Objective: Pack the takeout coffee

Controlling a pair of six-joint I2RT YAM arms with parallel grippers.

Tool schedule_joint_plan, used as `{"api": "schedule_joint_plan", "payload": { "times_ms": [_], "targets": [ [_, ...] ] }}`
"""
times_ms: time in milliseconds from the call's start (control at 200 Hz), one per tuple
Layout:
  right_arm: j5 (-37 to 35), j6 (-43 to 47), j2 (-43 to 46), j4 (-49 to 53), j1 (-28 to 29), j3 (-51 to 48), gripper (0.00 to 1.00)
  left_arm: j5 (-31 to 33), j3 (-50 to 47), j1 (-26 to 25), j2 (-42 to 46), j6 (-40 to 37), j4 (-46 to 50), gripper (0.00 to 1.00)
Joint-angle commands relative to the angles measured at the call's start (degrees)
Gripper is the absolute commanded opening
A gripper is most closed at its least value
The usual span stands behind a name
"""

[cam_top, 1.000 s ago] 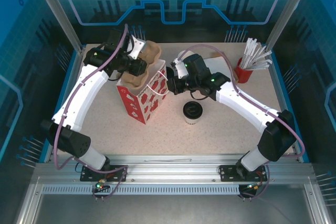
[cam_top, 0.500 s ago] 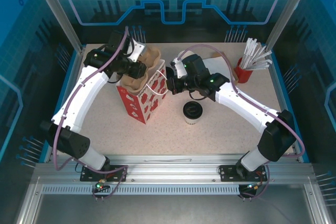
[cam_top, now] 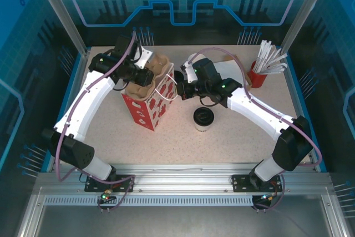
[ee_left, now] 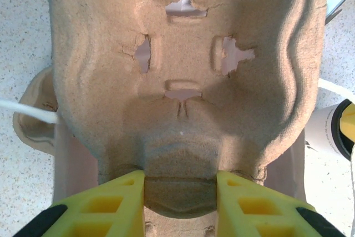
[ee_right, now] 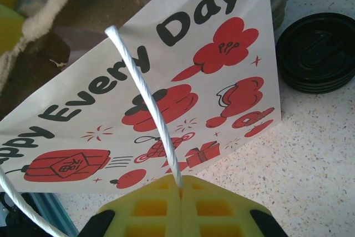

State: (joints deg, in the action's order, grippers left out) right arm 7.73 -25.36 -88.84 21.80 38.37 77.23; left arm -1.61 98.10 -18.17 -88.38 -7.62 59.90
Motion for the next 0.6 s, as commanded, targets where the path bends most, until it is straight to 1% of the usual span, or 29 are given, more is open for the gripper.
{"api": "schedule_joint_plan", "payload": {
  "times_ms": [0, 330, 595],
  "targets": [
    [-0.8, -0.6, 1.8, -1.1, 0.9, -0.9, 0.06, 1.2, -1.4, -0.4, 1.8, 0.1, 2.0, 0.32],
    [-1.0, -0.8, 1.7, -1.2, 0.9, -0.9, 0.06, 2.1, -2.8, -0.4, 2.0, 0.0, 2.3, 0.32],
    [-0.9, -1.0, 1.1, -1.5, 1.0, -0.9, 0.06, 4.0, -3.4, -0.7, 1.8, -0.6, 3.9, 0.32]
  ]
}}
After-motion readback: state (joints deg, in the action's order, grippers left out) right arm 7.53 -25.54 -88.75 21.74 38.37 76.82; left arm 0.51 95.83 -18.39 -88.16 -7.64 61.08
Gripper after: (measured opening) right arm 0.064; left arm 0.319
